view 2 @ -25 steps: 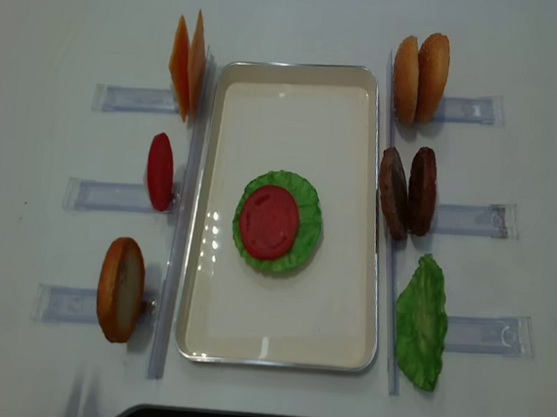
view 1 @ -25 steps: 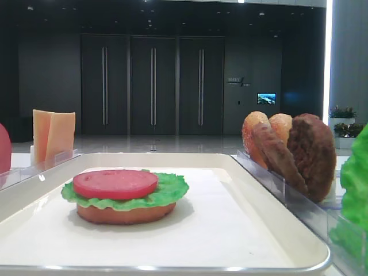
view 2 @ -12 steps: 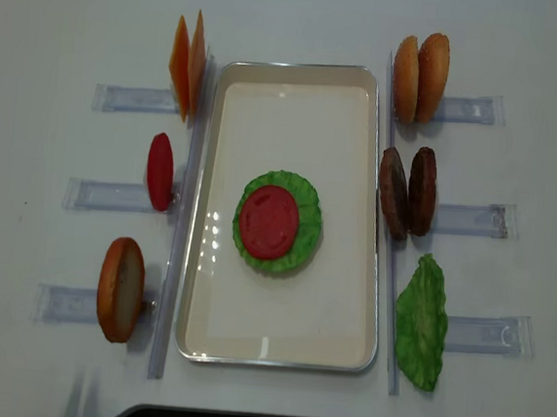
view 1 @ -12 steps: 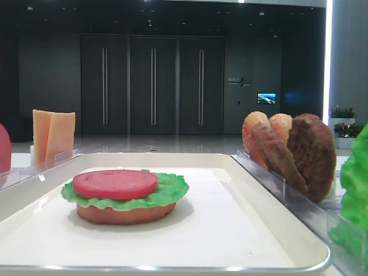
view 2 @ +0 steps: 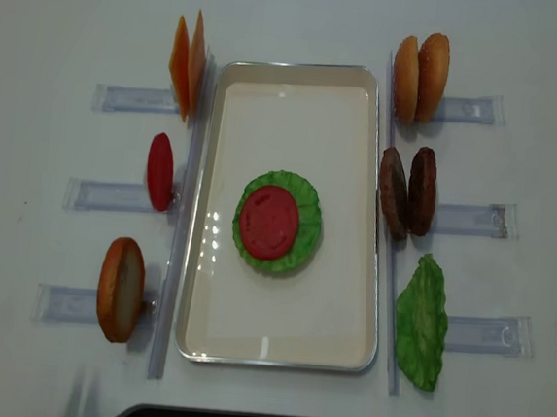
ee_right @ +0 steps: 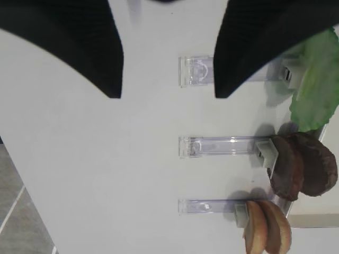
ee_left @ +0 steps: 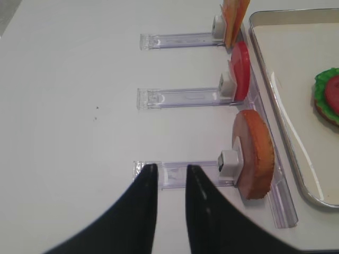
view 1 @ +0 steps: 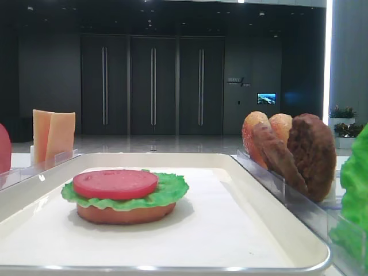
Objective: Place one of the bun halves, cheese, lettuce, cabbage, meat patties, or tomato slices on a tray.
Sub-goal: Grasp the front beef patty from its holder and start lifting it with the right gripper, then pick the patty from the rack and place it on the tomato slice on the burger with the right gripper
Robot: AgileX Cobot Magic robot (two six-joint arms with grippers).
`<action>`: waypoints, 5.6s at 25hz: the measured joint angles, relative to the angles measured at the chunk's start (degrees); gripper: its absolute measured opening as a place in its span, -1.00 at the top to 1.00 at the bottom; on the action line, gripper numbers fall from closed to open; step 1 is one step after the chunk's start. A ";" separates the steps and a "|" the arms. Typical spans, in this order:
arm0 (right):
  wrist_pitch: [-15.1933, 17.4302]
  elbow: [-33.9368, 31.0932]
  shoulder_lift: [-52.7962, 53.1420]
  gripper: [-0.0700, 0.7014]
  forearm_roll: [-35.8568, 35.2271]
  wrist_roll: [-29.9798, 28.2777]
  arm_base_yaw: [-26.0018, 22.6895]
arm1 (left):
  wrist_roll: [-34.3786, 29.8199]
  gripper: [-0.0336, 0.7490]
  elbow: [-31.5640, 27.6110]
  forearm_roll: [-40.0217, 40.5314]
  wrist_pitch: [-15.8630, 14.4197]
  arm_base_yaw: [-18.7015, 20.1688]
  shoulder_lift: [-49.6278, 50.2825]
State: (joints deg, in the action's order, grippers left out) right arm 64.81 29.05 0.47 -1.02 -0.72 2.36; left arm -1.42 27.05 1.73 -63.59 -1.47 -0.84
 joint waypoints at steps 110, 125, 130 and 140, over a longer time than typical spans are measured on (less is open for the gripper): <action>-16.88 52.78 -105.26 0.52 -46.29 -16.90 34.32 | 0.00 0.56 0.00 -0.05 0.00 0.00 0.00; -20.79 39.61 -107.62 0.52 -70.53 -43.16 30.14 | 0.00 0.56 0.00 -0.11 0.00 0.00 0.00; -20.79 38.18 -109.55 0.52 -72.08 -45.82 30.14 | 0.00 0.56 0.00 -0.11 0.00 0.00 0.00; -21.67 38.18 -110.72 0.52 -71.93 -48.42 30.14 | 0.00 0.56 0.00 -0.16 0.00 0.00 0.00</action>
State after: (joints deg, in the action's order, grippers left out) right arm 43.14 67.23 -110.25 -72.95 -49.14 32.50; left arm -1.42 27.05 1.57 -63.59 -1.47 -0.84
